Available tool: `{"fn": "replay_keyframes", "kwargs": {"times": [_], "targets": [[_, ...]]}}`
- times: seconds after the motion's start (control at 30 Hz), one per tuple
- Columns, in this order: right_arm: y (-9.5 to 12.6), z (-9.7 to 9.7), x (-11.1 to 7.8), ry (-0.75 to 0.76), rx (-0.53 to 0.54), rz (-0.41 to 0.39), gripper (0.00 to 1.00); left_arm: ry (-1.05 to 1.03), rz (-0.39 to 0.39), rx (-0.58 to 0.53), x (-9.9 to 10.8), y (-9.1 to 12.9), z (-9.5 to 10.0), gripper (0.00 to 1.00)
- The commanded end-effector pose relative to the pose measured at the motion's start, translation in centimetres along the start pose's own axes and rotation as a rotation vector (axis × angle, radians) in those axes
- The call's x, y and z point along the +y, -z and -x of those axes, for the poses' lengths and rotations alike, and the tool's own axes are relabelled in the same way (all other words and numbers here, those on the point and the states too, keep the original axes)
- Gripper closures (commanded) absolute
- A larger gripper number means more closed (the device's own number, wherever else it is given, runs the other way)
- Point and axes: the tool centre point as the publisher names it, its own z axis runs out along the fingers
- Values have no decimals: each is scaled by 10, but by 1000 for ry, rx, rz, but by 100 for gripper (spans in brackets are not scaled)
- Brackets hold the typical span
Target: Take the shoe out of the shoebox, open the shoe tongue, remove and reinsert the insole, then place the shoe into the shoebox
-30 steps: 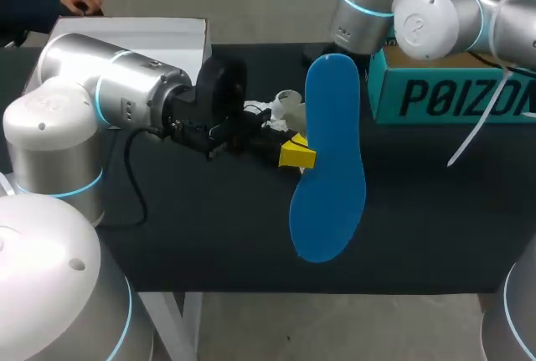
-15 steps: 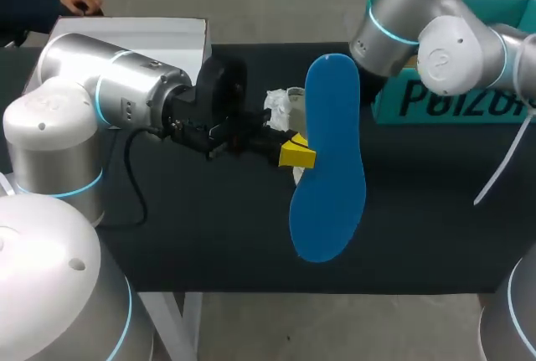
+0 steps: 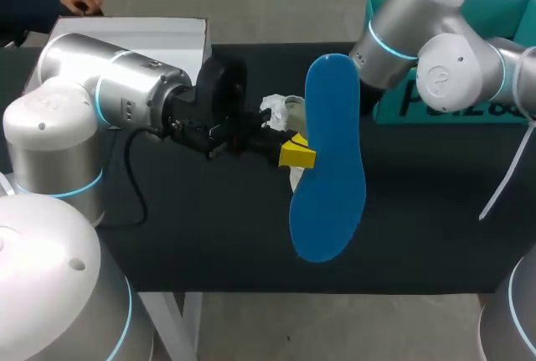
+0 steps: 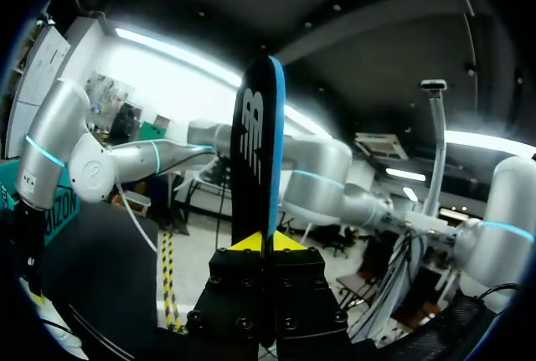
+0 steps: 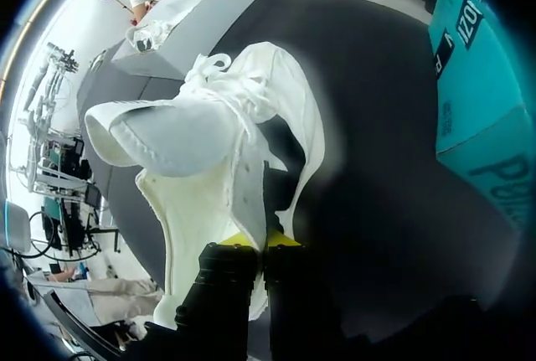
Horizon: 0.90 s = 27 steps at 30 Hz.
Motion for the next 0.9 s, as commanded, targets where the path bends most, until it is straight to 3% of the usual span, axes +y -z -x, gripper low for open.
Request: {"fn": "replay_keyframes", "kwargs": {"times": [0.03, 0.8, 0.83, 0.9], "targets": [[-4, 2, -6, -29, 10, 39, 100, 0, -1, -1, 0, -1, 0, 100], [-16, 4, -7, -133, -3, 78, 100, 0, -1, -1, 0, -1, 0, 100], [-16, 4, -7, -142, -9, 71, 95, 0, -1, -1, 0, -1, 0, 100], [-16, 4, -8, -143, -10, 58, 32, 0, -1, -1, 0, -1, 0, 100]]}}
